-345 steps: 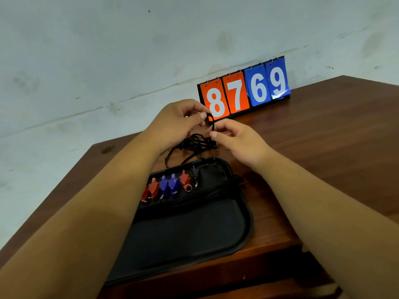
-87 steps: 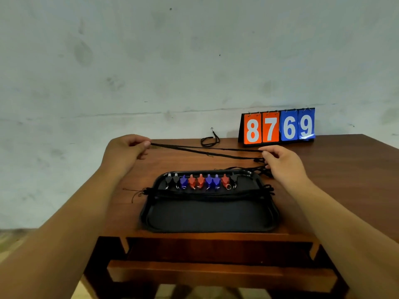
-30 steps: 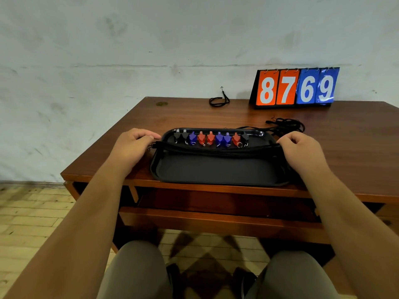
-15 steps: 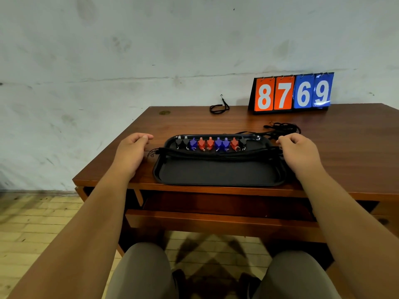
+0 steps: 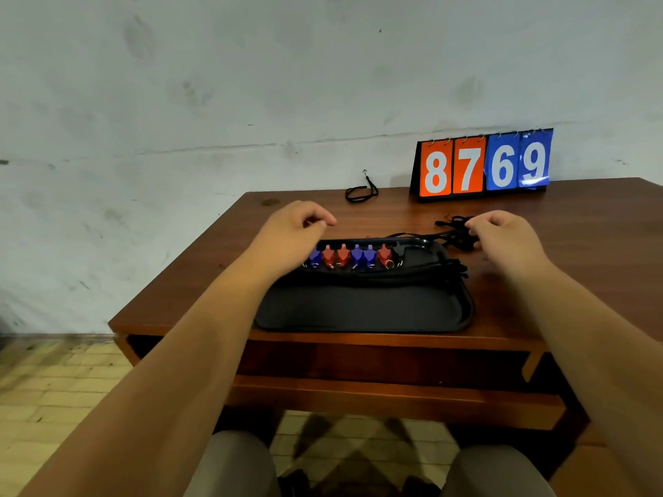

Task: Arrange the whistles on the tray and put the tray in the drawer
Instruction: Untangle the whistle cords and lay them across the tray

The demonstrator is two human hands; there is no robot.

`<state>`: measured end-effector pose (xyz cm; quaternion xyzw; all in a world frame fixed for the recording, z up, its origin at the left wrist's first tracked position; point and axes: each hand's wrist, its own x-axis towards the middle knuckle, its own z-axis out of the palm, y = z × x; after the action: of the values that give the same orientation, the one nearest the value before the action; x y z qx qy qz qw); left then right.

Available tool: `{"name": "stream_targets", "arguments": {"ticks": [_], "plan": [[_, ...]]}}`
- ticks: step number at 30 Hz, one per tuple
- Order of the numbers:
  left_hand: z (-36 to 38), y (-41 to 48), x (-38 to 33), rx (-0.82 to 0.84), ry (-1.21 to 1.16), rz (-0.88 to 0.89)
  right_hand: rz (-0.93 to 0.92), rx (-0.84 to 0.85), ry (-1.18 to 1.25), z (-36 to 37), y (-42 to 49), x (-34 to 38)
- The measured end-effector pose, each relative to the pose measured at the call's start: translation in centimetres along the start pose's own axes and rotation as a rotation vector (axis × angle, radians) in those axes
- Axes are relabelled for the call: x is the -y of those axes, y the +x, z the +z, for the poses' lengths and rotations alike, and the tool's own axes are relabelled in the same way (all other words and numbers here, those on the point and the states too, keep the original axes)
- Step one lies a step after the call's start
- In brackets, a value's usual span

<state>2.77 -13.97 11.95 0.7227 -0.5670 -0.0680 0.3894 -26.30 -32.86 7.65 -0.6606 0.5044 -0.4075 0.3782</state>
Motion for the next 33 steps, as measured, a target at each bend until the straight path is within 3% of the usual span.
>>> {"name": "stream_targets", "arguments": {"ticks": [3, 9, 16, 19, 26, 30, 33], "plan": [[2.6, 2.2, -2.1, 0.122, 0.054, 0.049, -0.025, 0.018, -0.078, -0.1, 1.2, -1.0], [7.6, 8.4, -3.9, 0.214, 0.161, 0.084, -0.073, 0.049, -0.156, 0.5, 2.8, -3.4], [12.4, 15.2, -3.4, 0.488, 0.59, 0.097, -0.12, 0.048, -0.188, 0.7, 3.8, -4.3], [13.5, 16.9, -3.3, 0.525, 0.725, 0.083, -0.103, 0.032, -0.143, 0.8, 4.0, -4.5], [14.1, 17.4, -3.7, 0.498, 0.669, 0.069, -0.098, 0.025, -0.09, 0.3, 4.0, -4.4], [13.5, 16.6, -6.1, 0.36, 0.331, 0.067, -0.147, -0.014, -0.033, 0.3, 3.7, -4.4], [13.2, 15.2, -9.2, 0.345, 0.184, 0.158, -0.23, -0.001, -0.035, 0.3, 3.3, -4.4]]}}
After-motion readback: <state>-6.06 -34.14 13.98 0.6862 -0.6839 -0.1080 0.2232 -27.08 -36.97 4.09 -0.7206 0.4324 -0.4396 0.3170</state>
